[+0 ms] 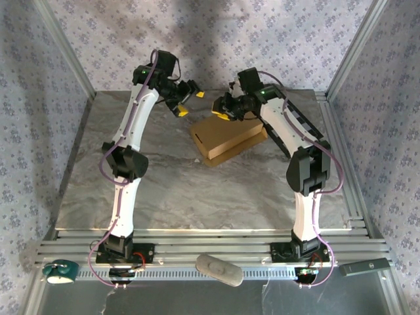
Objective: Fold the paper box
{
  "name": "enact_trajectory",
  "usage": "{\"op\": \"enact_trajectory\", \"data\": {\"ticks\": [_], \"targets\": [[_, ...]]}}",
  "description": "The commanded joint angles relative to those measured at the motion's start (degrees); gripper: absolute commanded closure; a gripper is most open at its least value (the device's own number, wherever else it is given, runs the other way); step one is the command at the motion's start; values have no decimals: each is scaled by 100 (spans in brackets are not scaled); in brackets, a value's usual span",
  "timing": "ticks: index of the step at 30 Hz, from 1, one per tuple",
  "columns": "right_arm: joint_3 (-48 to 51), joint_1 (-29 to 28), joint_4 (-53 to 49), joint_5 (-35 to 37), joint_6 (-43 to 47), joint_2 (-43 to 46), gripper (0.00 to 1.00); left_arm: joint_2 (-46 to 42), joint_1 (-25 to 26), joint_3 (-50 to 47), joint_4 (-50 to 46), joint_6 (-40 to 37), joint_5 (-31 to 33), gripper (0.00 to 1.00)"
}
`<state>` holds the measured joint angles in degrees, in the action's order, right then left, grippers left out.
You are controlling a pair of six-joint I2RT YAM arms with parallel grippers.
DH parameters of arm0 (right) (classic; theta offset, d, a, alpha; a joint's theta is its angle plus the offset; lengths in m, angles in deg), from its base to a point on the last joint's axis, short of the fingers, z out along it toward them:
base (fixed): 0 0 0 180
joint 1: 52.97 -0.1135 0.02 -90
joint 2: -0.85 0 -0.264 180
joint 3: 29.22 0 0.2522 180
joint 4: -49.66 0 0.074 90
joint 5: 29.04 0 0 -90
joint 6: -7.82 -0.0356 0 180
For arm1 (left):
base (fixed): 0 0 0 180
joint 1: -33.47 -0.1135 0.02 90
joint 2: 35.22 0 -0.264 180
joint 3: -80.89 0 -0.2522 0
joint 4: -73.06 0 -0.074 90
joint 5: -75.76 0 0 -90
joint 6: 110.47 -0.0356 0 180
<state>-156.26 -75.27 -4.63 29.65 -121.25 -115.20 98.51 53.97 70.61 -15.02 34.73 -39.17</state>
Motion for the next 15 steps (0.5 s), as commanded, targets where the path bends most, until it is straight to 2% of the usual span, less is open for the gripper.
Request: {"op": "enact_trajectory", "data": {"ticks": [1,3,6,8,11,15], "targets": [[86,110,-312,102,106,135,66,11,113,169,229,149,-51,19],[75,184,-616,503,418,225,65,-93,67,67,-18,-43,372,19],[281,395,-1011,1360,963,351,58,-418,-127,-893,182,-156,314,19],[781,751,-741,1498,1026,463,55,-671,-144,-1634,458,-341,444,18],[1081,1247,-522,1596,1197,354,52,-1025,-134,-3059,1398,-254,155,18],[618,1641,-614,1699,1497,-229,51,-1253,-47,-4348,2664,-132,-59,16]]}}
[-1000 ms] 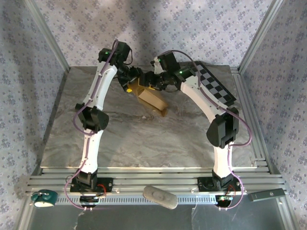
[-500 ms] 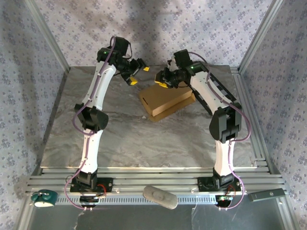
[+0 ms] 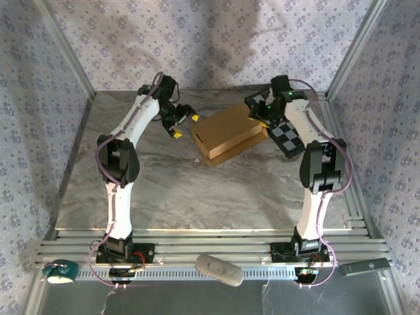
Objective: Fold the paper box
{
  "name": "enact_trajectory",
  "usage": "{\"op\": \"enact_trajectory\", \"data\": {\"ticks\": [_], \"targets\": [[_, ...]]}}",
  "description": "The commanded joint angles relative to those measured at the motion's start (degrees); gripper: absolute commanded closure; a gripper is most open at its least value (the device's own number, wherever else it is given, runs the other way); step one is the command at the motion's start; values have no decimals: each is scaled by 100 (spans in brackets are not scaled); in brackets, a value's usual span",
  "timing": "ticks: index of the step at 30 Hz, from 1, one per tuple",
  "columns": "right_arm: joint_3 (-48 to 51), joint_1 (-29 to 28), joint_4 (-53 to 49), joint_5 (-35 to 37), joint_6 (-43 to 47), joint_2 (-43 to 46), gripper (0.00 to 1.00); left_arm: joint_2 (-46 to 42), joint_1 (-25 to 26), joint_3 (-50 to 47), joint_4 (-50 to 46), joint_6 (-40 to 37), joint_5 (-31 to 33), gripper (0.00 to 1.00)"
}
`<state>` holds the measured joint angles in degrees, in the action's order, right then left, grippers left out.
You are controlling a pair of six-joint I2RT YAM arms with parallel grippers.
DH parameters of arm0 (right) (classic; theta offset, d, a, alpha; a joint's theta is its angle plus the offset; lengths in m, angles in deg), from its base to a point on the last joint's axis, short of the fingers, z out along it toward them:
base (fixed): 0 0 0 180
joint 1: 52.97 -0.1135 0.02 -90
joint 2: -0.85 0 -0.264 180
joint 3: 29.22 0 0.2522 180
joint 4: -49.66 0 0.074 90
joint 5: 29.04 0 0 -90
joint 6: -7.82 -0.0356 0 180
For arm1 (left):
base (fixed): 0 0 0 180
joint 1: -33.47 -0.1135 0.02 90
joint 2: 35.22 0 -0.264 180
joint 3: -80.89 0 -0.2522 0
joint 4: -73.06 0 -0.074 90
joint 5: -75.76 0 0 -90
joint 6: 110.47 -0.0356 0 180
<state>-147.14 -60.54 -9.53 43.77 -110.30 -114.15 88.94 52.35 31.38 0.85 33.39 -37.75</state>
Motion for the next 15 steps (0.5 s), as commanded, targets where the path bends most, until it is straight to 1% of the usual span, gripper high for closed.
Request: {"op": "enact_trajectory", "data": {"ticks": [1,6,11,14,15], "targets": [[-472,228,-150,316,464,-513,50,-273,140,-600,1207,-24,-207,16],[-1364,368,-315,414,519,-1304,48,-107,217,-1021,1443,-161,-220,16],[-2093,349,-412,166,512,-2020,49,-104,299,-1480,1878,-87,-226,21],[-2348,308,-421,5,463,-2290,49,-50,325,-1732,1942,-62,-218,23],[-2412,300,-423,-79,449,-2359,50,-50,334,-1814,2148,-52,-229,23]]}}
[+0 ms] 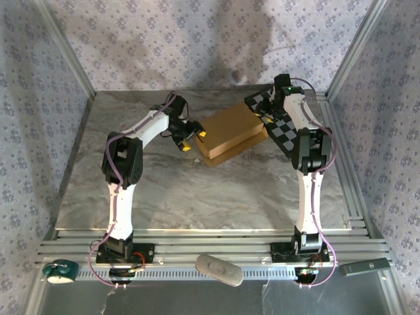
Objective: Fold the paper box
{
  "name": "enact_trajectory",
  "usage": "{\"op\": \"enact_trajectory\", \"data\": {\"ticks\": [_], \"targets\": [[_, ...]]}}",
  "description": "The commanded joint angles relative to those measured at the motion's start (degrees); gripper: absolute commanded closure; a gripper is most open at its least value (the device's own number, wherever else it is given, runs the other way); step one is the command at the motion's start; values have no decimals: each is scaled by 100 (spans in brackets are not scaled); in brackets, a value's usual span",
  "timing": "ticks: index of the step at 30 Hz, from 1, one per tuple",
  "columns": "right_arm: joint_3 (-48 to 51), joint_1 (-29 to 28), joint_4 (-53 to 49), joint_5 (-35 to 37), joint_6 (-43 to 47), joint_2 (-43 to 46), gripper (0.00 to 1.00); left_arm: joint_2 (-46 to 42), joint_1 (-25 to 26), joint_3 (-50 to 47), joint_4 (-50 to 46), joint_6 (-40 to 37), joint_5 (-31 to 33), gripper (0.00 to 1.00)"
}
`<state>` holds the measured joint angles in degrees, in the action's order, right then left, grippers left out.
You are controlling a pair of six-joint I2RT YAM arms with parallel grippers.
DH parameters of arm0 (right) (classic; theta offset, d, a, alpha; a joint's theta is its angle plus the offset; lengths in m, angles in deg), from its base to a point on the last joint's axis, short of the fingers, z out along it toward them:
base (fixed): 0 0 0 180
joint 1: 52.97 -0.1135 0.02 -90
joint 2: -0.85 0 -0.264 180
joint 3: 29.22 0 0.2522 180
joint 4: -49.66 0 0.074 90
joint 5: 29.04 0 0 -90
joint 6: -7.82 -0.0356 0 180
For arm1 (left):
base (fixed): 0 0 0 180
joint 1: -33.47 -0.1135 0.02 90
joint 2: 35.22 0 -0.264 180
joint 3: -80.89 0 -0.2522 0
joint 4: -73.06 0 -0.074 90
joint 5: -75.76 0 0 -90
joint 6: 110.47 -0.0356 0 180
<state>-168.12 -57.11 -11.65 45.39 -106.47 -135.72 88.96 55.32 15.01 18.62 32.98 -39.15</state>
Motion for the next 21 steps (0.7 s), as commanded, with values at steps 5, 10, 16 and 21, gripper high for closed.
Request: {"op": "enact_trajectory", "data": {"ticks": [5,10,16,21], "targets": [[-430,-187,-287,-519,30,-342,54,-102,38,-555,846,132,-80,26],[-197,-396,-466,-600,177,-171,58,-48,6,-569,1089,149,-45,32],[894,-607,-114,-729,-139,453,60,-193,-134,-928,1353,124,-181,44],[1620,-844,101,-850,-301,886,61,-390,-207,-1368,1713,59,-285,44]]}}
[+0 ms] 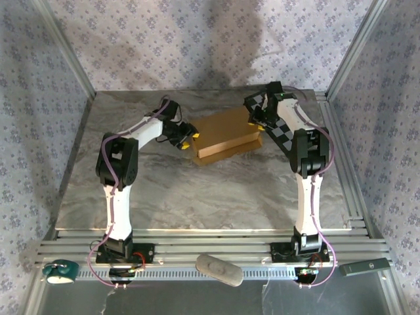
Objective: Fold the paper box
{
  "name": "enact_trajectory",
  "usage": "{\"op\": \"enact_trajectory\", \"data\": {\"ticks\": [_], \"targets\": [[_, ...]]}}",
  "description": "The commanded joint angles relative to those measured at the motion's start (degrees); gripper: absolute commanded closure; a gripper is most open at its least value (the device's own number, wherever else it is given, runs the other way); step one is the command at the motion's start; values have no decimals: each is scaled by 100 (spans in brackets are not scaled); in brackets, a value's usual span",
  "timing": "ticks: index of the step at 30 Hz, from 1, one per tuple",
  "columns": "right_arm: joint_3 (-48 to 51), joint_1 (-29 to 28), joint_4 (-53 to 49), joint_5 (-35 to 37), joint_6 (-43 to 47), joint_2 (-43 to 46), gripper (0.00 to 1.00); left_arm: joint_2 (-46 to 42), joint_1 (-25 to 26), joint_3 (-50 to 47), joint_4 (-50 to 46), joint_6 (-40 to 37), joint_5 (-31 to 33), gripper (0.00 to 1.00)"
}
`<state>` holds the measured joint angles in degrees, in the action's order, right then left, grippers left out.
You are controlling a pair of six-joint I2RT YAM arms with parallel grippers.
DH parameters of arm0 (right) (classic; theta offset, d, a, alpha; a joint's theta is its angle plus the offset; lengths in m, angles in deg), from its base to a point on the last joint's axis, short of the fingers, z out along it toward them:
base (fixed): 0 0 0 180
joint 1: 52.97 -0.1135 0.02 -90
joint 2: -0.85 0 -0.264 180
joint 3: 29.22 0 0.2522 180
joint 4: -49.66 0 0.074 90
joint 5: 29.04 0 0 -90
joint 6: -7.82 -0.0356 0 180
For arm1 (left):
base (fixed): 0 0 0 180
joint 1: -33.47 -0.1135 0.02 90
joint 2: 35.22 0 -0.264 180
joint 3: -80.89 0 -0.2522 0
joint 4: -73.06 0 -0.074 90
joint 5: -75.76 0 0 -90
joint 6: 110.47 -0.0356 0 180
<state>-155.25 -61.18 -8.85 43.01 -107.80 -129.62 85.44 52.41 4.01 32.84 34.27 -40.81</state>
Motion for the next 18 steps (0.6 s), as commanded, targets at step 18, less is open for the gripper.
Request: {"op": "enact_trajectory", "data": {"ticks": [18], "targets": [[679,-482,-103,-1043,-188,460,61,13,228,-1613,3564,946,-1030,55]]}}
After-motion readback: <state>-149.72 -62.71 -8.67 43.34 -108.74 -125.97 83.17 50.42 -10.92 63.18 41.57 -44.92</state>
